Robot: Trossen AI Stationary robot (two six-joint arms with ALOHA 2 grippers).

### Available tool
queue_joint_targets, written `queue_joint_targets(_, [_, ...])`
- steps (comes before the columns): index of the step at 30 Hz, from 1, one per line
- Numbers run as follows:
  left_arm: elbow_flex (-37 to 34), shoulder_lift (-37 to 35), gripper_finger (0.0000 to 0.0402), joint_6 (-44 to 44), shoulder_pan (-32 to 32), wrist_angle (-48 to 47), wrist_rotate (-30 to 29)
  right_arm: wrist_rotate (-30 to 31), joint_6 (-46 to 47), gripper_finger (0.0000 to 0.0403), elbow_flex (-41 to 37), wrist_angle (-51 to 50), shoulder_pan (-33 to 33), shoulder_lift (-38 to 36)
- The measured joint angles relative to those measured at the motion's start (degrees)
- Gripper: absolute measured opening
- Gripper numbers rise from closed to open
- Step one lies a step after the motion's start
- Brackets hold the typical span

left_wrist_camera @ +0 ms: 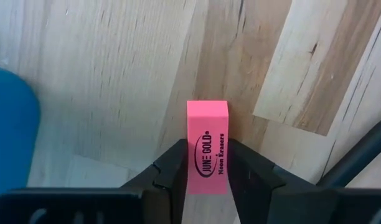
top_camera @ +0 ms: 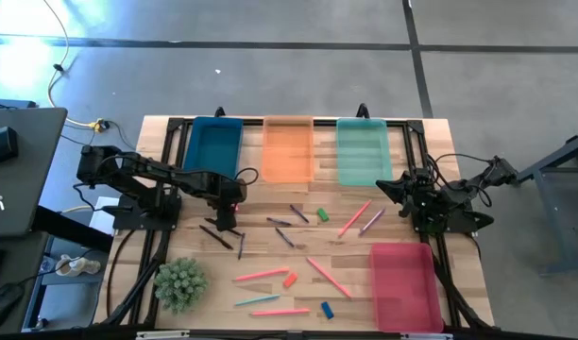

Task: Sort crayons/erasers/pens/pencils in bins
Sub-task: Put the pink eraser into the dark blue bin

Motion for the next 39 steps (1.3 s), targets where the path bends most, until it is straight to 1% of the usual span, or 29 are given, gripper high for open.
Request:
queue_joint_targets(11, [-0.28, -2.18, 0.0085, 0.00, -0.02, 0.38, 0.77, -0.10, -0.59, 0.0000, 0.00, 0.00, -0.02, 0.01])
queue_joint_targets(15, [-0.28, -2.23, 0.0085, 0.00, -0.09, 0.48, 1.66, -0.20, -0.63, 0.0000, -0.01, 0.00, 0.00, 0.01])
queue_joint_targets(27, [-0.24, -2.29, 0.0085, -0.01, -0.09, 1.03, 1.92, -0.18, -0.63, 0.0000, 0.00, 0.02, -0.01, 0.00])
queue_joint_targets(33, [-0.13, -2.40, 0.0085, -0.02, -0.11, 3.51, 5.50, -0.18, -0.63, 0.0000, 0.01, 0.02, -0.02, 0.01])
queue_joint_targets(39, [-0.10, -3.63, 0.0085, -0.15, -0.09, 8.64, 5.73, -0.16, -0.63, 0.0000, -0.01, 0.02, -0.01, 0.00])
